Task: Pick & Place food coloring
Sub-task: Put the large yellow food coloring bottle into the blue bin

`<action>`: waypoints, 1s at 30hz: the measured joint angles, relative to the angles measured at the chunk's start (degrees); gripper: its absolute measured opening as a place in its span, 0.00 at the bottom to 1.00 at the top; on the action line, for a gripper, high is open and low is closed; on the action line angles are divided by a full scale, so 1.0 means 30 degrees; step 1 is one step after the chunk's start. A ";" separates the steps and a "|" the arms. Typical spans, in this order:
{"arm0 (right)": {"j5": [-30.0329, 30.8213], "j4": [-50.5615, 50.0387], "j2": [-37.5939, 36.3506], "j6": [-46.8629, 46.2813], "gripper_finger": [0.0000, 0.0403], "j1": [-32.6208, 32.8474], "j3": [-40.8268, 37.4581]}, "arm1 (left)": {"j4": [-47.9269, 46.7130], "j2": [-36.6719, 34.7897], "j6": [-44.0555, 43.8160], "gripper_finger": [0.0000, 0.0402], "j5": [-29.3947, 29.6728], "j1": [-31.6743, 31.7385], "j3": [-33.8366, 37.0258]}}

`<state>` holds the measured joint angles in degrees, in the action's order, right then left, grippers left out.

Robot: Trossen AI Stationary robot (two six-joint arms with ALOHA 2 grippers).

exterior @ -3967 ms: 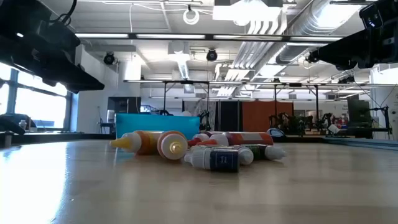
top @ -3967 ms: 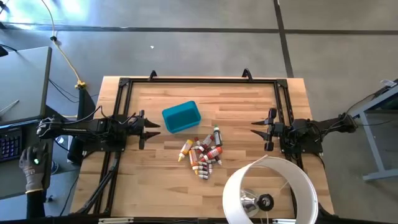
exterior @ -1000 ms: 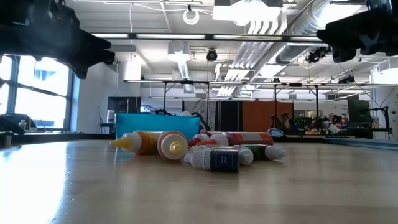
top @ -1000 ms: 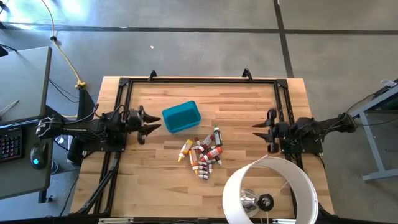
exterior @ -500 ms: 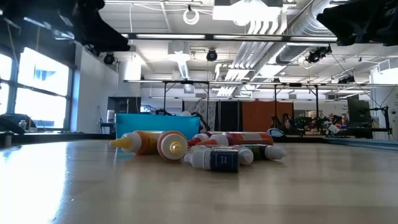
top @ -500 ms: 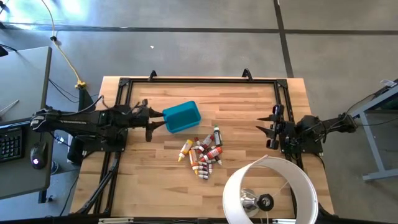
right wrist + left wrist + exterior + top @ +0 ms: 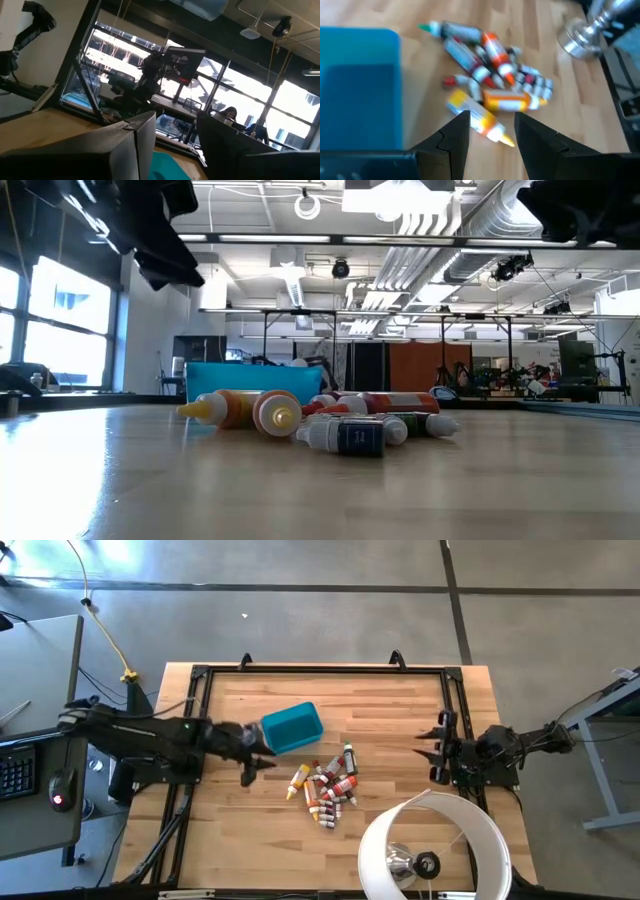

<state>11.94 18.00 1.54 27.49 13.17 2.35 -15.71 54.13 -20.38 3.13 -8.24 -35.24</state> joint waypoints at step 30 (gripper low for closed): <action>0.2358 0.6035 0.0000 0.7663 0.34 0.0000 0.0015 | 0.5616 0.8054 -1.0721 0.38 0.5552 -0.4639 0.0000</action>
<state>19.02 36.10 1.54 50.47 13.17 2.39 1.14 78.29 -52.54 19.79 -22.15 -35.24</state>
